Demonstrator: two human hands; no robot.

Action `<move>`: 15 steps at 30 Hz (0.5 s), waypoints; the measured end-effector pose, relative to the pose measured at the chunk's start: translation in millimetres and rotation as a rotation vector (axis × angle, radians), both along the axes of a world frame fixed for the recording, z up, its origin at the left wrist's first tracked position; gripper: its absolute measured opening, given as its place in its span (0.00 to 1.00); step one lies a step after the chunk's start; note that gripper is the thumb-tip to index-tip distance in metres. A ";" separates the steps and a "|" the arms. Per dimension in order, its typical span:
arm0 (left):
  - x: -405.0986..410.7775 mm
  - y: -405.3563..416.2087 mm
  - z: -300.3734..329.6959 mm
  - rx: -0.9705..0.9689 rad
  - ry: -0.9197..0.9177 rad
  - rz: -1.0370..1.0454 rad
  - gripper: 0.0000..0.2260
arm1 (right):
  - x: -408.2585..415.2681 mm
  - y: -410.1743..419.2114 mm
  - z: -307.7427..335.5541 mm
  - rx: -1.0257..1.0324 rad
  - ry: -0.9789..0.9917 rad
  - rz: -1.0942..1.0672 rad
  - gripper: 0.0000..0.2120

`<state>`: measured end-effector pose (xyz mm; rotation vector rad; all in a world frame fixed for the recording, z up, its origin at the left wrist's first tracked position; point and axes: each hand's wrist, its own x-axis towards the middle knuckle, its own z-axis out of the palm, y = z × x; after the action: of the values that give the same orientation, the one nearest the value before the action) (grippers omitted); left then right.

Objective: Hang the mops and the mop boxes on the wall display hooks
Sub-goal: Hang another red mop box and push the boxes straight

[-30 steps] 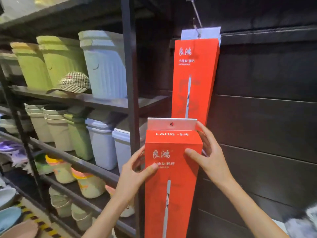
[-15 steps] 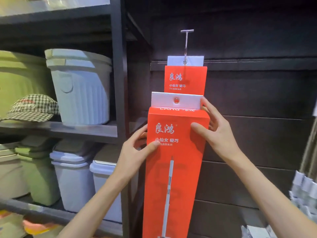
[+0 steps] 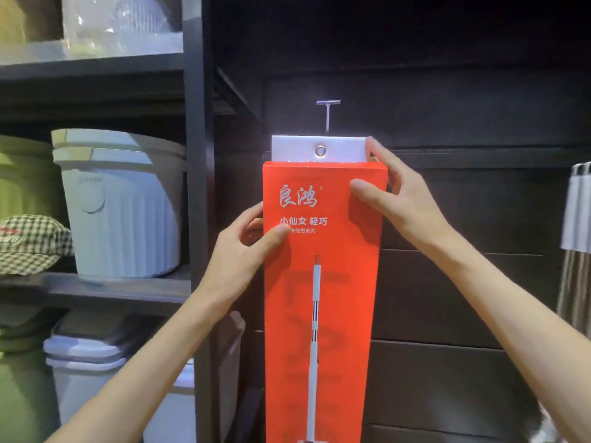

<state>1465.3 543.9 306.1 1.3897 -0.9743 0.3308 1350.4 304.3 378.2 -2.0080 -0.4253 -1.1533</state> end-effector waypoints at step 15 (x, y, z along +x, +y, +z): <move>32.6 -29.4 49.0 0.049 0.032 -0.020 0.18 | 38.5 -33.1 43.1 -0.070 0.028 -0.092 0.54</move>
<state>1497.9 514.5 355.2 1.4249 -0.9751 0.2707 1388.9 271.3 421.2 -2.1210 -0.3670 -1.1790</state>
